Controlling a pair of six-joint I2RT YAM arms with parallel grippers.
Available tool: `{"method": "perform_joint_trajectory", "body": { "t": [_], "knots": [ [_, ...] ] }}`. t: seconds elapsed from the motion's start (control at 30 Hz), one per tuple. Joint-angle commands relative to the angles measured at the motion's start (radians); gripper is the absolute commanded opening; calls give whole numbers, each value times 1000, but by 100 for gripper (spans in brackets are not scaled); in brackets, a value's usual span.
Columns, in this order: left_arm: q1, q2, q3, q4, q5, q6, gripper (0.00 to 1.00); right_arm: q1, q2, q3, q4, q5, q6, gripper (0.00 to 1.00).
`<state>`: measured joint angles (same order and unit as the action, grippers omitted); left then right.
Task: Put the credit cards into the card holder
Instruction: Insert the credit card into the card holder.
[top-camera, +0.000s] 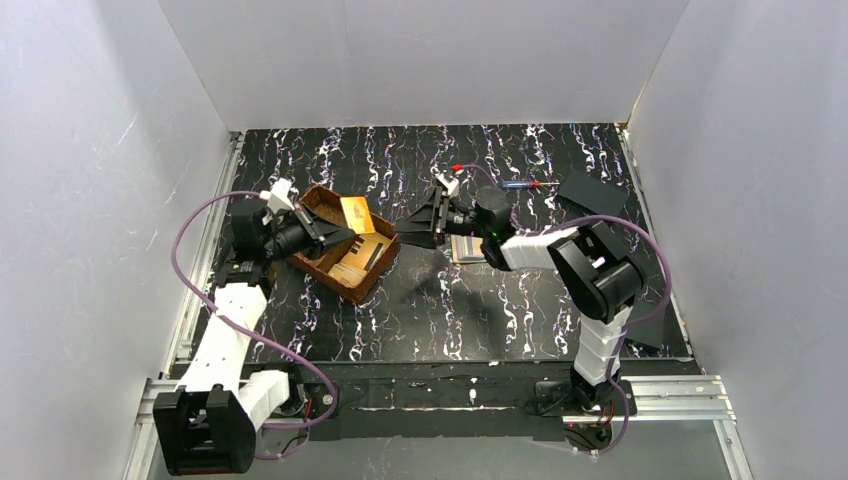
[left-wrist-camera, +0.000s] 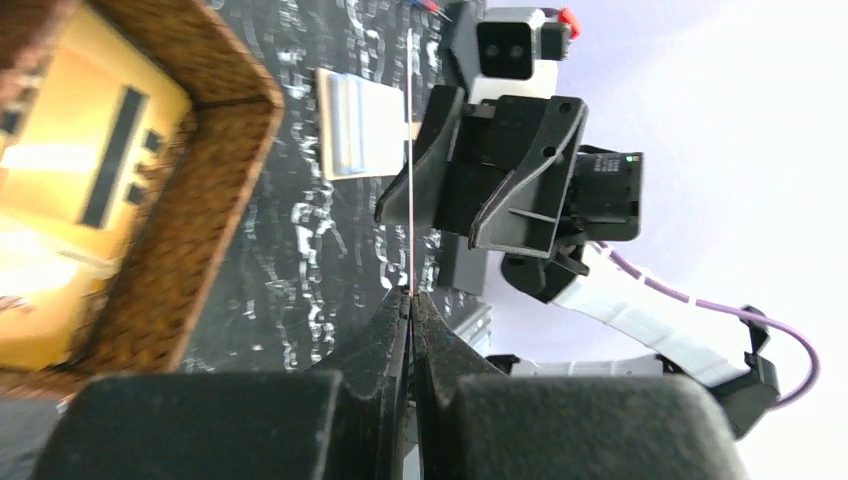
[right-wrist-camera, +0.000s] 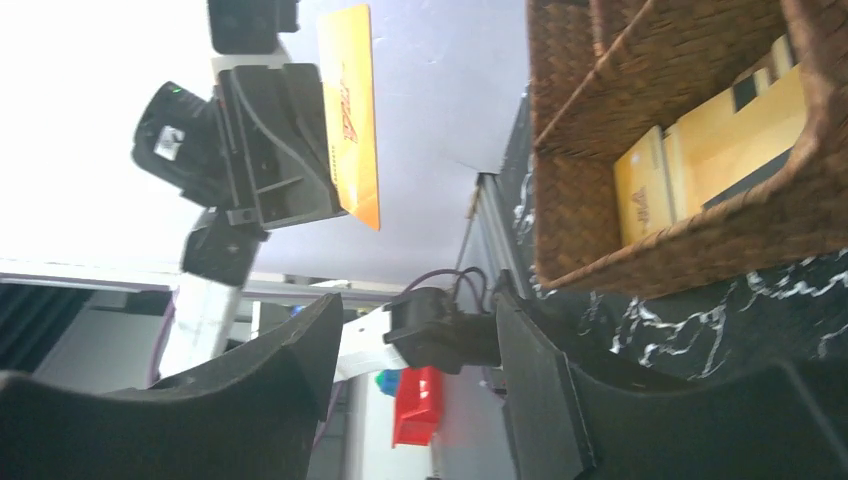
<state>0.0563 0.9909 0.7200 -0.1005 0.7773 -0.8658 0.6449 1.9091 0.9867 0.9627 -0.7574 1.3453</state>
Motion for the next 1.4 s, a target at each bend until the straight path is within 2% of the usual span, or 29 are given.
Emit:
{"method": "perform_joint_trajectory", "body": {
  "t": [0.0,0.1,0.3,0.37,0.47,0.5,0.67,0.77,0.8,0.83,0.87,0.9,0.93,0.97,1.0,1.07,1.2,1.3,1.37],
  "knots": [
    [-115,5,30,156,10,-103,0,-10,-117,-83,297,11,126,68],
    [-186,11,43,165,-33,-118,0,-28,-134,-103,339,32,146,67],
    [-286,25,21,237,-81,-169,0,-55,-134,-112,406,47,217,53],
    [-310,39,16,273,-87,-194,0,-61,-137,-119,426,48,234,44],
    [-351,55,21,285,-117,-196,0,-79,-154,-148,449,56,260,12],
    [-362,61,22,288,-129,-196,0,-87,-164,-161,449,56,261,7],
    [-457,147,60,308,-179,-187,0,-141,-210,-250,463,40,259,1],
    [-511,209,98,302,-196,-166,1,-226,-252,-307,460,18,244,1],
    [-515,244,103,290,-203,-167,14,-270,-277,-335,428,-5,219,1],
    [-518,261,103,279,-211,-166,30,-318,-308,-363,369,-22,173,1],
    [-519,291,108,249,-225,-156,40,-368,-356,-385,277,-49,108,1],
    [-521,315,122,189,-247,-132,45,-418,-390,-399,142,-74,17,1],
    [-524,340,150,124,-283,-92,47,-457,-428,-391,-55,-91,-134,1],
    [-530,364,191,33,-313,-55,48,-491,-461,-362,-383,-87,-303,1],
    [-535,391,215,3,-337,-37,48,-515,-487,-321,-630,-60,-501,1],
    [-553,448,271,-4,-333,-25,45,-524,-515,-244,-931,30,-771,1],
    [-638,602,427,-8,-341,15,33,-536,-497,-188,-1107,89,-974,1],
    [-684,722,536,-11,-340,29,32,-549,-452,-146,-1206,117,-1062,1],
    [-711,789,590,2,-344,36,32,-564,-412,-129,-1234,76,-1099,1]
  ]
}}
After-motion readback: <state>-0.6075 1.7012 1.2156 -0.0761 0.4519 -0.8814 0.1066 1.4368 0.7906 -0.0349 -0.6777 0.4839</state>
